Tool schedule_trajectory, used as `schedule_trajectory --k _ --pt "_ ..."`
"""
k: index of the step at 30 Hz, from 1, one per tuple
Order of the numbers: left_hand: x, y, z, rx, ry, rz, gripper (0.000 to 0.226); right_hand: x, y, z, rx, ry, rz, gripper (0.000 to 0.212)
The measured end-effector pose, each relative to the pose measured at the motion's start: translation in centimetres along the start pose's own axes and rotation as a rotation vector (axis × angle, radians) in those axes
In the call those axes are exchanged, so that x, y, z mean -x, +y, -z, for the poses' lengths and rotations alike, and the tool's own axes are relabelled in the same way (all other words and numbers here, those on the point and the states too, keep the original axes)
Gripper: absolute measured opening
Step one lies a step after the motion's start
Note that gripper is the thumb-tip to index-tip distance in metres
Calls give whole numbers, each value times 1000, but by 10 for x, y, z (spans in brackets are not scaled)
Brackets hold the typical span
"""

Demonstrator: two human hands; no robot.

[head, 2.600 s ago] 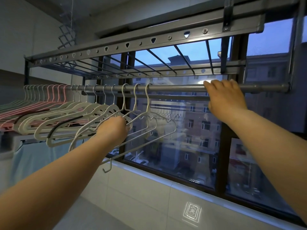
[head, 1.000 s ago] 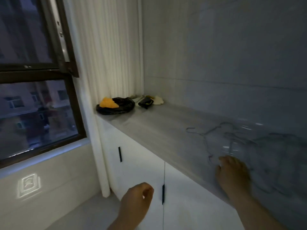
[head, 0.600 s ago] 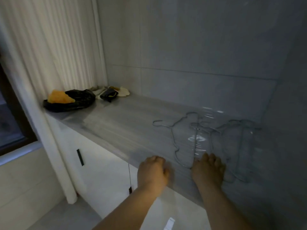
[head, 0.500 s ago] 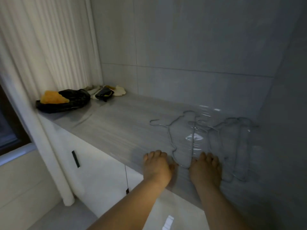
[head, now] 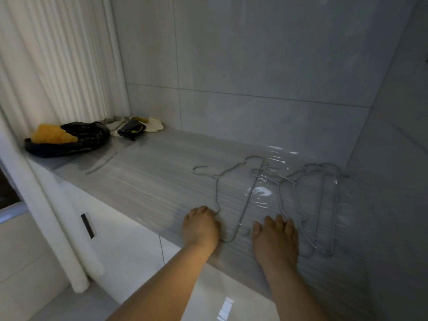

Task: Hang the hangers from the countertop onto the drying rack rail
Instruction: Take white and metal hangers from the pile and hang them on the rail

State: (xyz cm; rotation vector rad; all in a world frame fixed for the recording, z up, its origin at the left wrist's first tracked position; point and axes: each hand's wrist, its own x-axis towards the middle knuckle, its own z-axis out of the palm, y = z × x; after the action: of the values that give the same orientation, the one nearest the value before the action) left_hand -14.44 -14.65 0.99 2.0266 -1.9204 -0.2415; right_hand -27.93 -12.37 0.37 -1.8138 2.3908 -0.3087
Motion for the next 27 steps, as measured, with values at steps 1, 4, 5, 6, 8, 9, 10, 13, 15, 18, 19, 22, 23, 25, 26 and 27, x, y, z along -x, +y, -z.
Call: schedule_trajectory --k 1,4,5,6,8,9,10,13,15,18,19,22,23,25,26,27 --pt "1 -7 2 -9 20 7 34 0 0 0 -3 -2 4 51" --pt "7 -30 9 -15 69 16 38 2 0 1 6 -1 9 49" --pt "11 -38 12 -2 76 21 39 2 0 1 9 -2 8 49" --pt "15 -44 14 17 84 26 40 2 0 2 9 -6 7 48" --pt "23 -56 19 55 104 42 40 3 0 2 4 -16 4 48" --pt "28 -61 21 70 114 58 39 3 0 2 5 -18 2 48" --pt "32 -67 23 82 121 77 39 3 0 2 6 -16 2 48" --pt "48 -80 28 161 128 167 34 4 0 2 1 -8 1 48" --pt "56 -85 33 280 107 292 28 4 0 1 -5 -11 3 48" --pt "63 -87 41 639 -50 482 19 5 0 2 -6 -8 2 47" --pt "65 -86 43 816 -117 531 20 5 0 2 -4 -7 -1 47" --pt "73 -87 47 1139 -173 576 21 5 -1 2 2 -10 -5 46" --pt "74 -88 47 1185 -154 576 21 5 -1 2 3 -8 -4 46" --pt "77 -88 50 1234 -114 570 20 5 -1 2 6 -9 -4 46" --pt "77 -90 53 1241 -92 568 20 5 -1 2 7 -10 -3 46" --pt "77 -90 55 1242 -78 565 20 4 0 1 9 -9 -5 46"
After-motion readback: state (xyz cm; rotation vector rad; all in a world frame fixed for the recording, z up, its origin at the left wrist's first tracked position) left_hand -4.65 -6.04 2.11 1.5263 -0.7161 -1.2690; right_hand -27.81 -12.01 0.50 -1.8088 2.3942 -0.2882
